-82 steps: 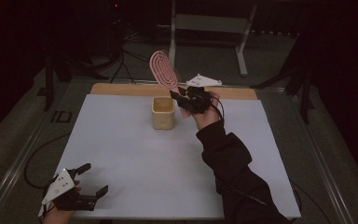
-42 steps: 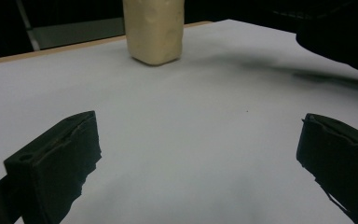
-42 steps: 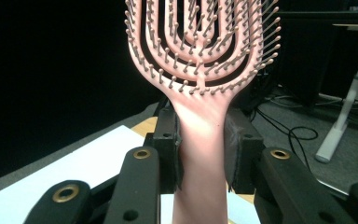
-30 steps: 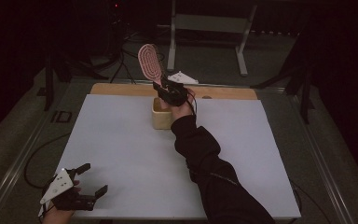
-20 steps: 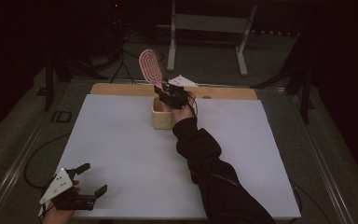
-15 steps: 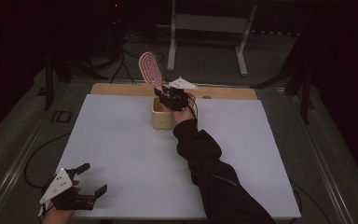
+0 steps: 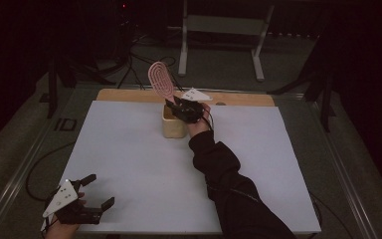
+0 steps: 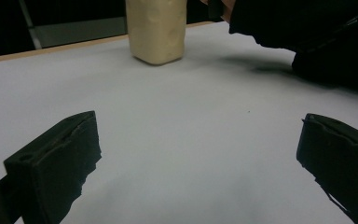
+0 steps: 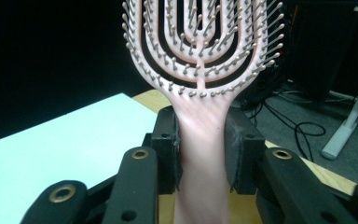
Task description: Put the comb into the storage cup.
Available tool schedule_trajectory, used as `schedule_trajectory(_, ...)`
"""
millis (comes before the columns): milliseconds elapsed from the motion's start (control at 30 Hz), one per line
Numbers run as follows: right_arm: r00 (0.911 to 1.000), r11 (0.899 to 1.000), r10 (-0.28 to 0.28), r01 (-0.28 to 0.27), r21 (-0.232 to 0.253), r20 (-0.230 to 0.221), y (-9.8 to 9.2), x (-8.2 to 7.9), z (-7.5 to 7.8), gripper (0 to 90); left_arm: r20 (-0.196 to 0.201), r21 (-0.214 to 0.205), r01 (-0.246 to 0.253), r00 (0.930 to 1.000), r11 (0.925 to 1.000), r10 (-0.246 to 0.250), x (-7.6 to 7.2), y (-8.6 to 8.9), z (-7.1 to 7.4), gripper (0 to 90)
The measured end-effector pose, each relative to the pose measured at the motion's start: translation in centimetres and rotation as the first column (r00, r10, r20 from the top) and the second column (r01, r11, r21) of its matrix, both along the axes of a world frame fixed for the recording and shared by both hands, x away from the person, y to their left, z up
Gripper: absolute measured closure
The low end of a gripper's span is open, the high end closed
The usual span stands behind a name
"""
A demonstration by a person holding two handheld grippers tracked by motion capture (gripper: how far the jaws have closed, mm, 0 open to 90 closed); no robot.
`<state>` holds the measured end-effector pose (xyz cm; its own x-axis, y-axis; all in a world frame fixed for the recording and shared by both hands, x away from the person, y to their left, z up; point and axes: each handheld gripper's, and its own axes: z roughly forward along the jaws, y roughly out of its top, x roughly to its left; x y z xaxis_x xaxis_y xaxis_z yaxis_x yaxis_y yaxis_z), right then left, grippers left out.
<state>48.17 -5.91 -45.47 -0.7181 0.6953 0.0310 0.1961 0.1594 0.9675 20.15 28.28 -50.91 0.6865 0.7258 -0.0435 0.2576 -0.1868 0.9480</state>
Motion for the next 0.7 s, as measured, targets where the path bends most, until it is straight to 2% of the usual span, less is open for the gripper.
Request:
schedule_trajectory(100,0.9996,0.999,0.021,-0.021,-0.027,-0.021,-0.2,0.1,-0.1,58.9,-0.001,0.002,0.001,1.0,1.0,-0.001,0.0,0.0,0.0,0.0)
schedule_trajectory(267,0.9977,0.998,0.049,-0.051,-0.025,-0.046,-1.1,-0.1,-0.1,47.7,0.0,0.003,-0.001,1.0,1.0,0.001,0.0,0.0,0.0,0.0)
schedule_trajectory(367,0.9998,0.999,0.018,-0.019,-0.046,-0.01,-1.5,-0.7,0.1,40.2,-0.001,0.005,-0.004,1.0,1.0,0.004,0.0,0.0,0.0,0.0)
schedule_trajectory(433,0.9998,0.998,-0.003,0.004,-0.058,0.02,-1.6,-1.2,0.3,24.3,0.0,0.007,-0.004,1.0,1.0,0.004,0.0,0.0,0.0,0.0)
schedule_trajectory(533,0.9991,0.995,-0.017,0.02,-0.093,0.039,-1.6,-1.7,0.5,13.4,-0.001,0.006,-0.007,1.0,1.0,0.007,0.0,0.0,-0.1,0.0)
schedule_trajectory(700,0.9997,0.995,0.008,-0.006,-0.1,0.021,-1.7,-2.1,0.6,10.6,-0.002,0.006,-0.009,1.0,0.9999,0.009,0.0,0.0,-0.1,0.0)
